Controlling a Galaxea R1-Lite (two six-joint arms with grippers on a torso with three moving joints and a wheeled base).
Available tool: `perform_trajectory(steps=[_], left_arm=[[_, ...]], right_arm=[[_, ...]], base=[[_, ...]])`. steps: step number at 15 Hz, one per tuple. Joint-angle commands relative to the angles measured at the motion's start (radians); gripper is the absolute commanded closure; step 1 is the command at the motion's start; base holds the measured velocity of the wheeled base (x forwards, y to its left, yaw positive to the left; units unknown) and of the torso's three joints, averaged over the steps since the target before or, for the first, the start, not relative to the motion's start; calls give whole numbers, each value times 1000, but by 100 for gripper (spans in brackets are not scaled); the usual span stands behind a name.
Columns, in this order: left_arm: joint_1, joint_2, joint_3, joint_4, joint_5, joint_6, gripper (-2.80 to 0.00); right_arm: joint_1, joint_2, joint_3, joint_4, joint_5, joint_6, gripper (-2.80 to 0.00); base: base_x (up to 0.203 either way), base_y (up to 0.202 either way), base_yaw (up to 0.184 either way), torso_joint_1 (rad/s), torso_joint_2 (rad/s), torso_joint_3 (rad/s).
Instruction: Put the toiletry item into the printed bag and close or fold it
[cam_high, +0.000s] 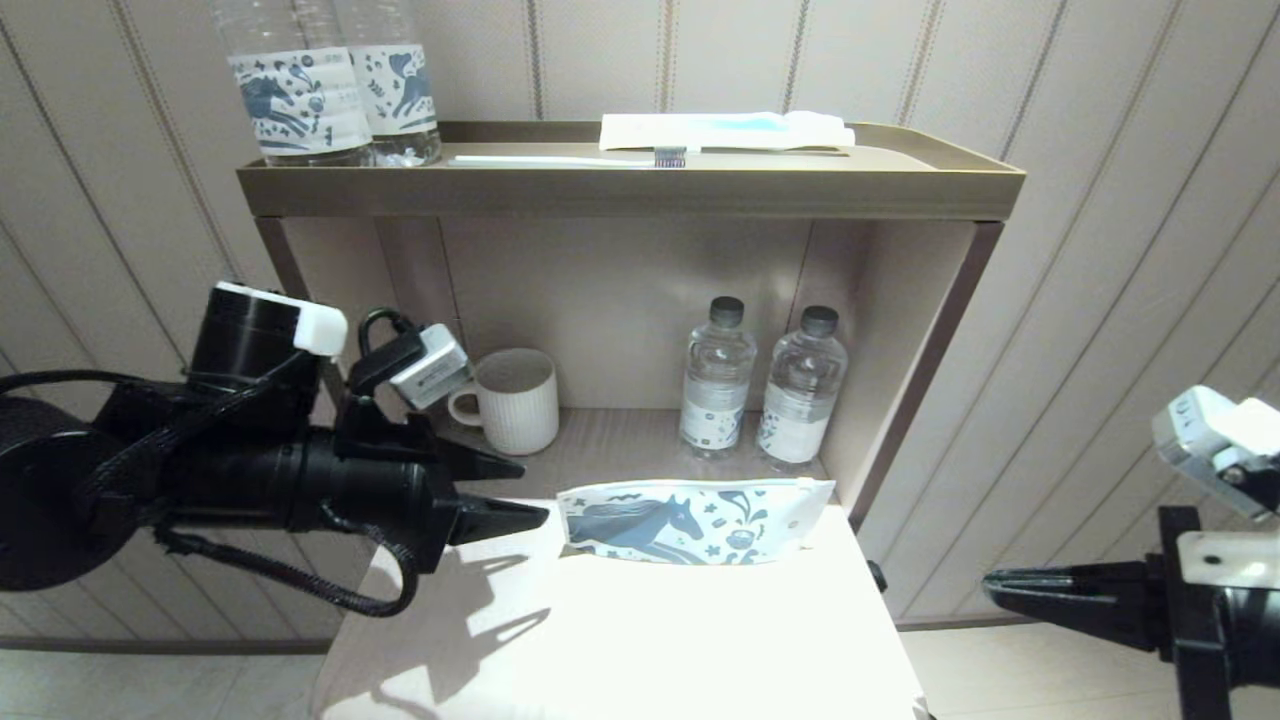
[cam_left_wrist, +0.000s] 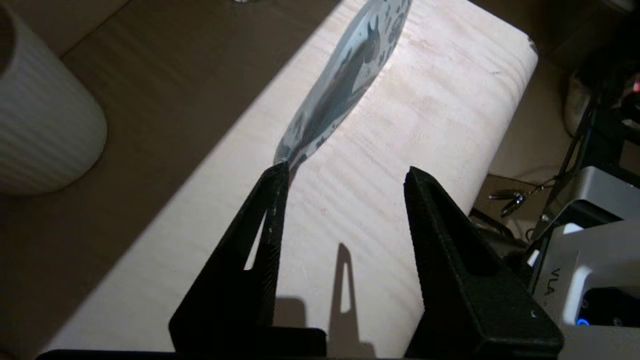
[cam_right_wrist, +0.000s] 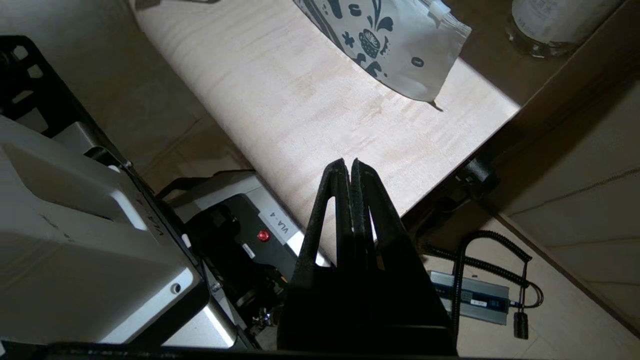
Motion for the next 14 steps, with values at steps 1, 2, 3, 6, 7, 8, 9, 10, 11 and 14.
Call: perform_trajectory(steps=[1, 2, 3, 6, 7, 8, 9, 10, 11, 14], left_arm=[[0, -147, 63, 11, 20, 7, 0], [2, -221, 89, 32, 50, 8, 0], [7, -295, 104, 69, 81, 9, 0], [62, -538, 95, 289, 154, 7, 0], [85, -621, 72, 382, 174, -4, 0], [106, -706, 43, 475, 203, -36, 0], [121, -786, 22, 555, 244, -85, 0], [130, -861, 15, 619, 297, -129, 0], [136, -939, 27, 666, 365, -158, 0], [145, -1151, 133, 749, 574, -198, 0]], right_arm=[[-3, -70, 4, 5, 1, 31, 0], [-14, -106, -1, 28, -1, 45, 0], [-34, -140, -19, 92, -2, 50, 0], [-130, -256, -85, 304, -3, 58, 0], [-165, -299, -92, 347, -3, 61, 0], [-196, -345, -94, 394, -3, 69, 0], [-217, -392, -87, 436, -5, 77, 0], [-228, -437, -52, 461, -13, 81, 0], [-231, -489, 3, 473, -26, 83, 0], [-236, -629, 143, 506, -68, 109, 0]], base=[[0, 0, 0, 0, 0, 0], [0, 0, 0, 0, 0, 0], [0, 0, 0, 0, 0, 0], [0, 0, 0, 0, 0, 0], [0, 0, 0, 0, 0, 0], [0, 0, 0, 0, 0, 0], [0, 0, 0, 0, 0, 0], [0, 0, 0, 0, 0, 0], [0, 0, 0, 0, 0, 0], [0, 0, 0, 0, 0, 0]])
